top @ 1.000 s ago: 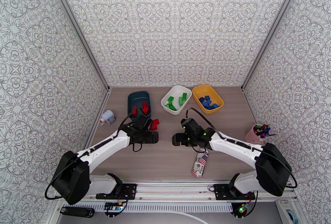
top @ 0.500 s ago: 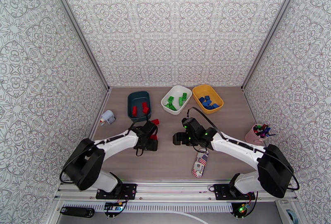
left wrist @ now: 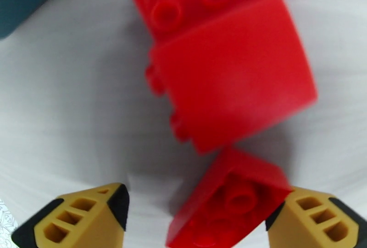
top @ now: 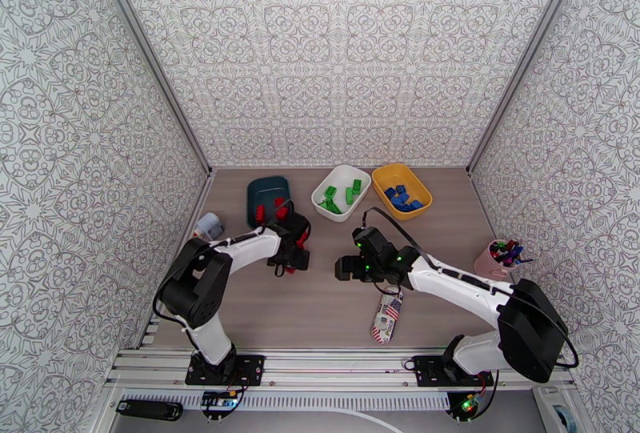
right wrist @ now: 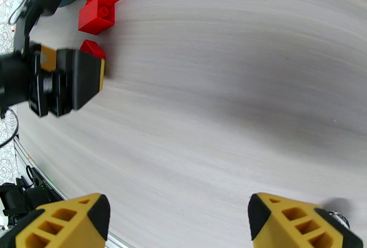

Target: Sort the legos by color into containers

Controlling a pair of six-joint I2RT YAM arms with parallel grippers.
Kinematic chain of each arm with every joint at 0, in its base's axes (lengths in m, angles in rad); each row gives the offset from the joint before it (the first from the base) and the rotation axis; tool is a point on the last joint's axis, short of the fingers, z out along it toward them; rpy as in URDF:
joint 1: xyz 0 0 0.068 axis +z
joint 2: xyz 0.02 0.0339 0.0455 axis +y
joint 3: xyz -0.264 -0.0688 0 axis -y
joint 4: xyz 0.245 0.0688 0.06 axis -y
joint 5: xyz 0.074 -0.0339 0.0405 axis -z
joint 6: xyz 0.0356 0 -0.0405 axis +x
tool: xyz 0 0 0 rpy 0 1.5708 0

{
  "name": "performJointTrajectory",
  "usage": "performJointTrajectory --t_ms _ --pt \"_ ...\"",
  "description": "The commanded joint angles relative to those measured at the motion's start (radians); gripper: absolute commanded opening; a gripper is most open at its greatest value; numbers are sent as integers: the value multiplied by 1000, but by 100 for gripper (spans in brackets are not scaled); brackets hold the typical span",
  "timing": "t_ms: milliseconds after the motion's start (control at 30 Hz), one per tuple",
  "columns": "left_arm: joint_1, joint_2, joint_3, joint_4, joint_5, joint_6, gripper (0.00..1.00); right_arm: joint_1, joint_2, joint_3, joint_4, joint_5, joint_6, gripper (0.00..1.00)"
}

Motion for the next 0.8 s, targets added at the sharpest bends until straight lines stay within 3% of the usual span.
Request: performJointTrajectory --t_ms 0,200,300,533,767 --pt "-1 29 26 -8 21 40 70 -12 -19 0 -16 3 -11 83" --pt "-33 1 -13 3 60 5 44 -15 -13 -3 -7 -2 -9 83" --pt "-47 -46 -39 10 92 -26 36 -17 -3 1 5 -14 -7 83" --pt "-28 -198 -55 8 189 -55 33 -17 52 16 112 -127 20 80" --pt "136 -305 16 -18 292 -33 35 5 176 89 275 -278 100 76"
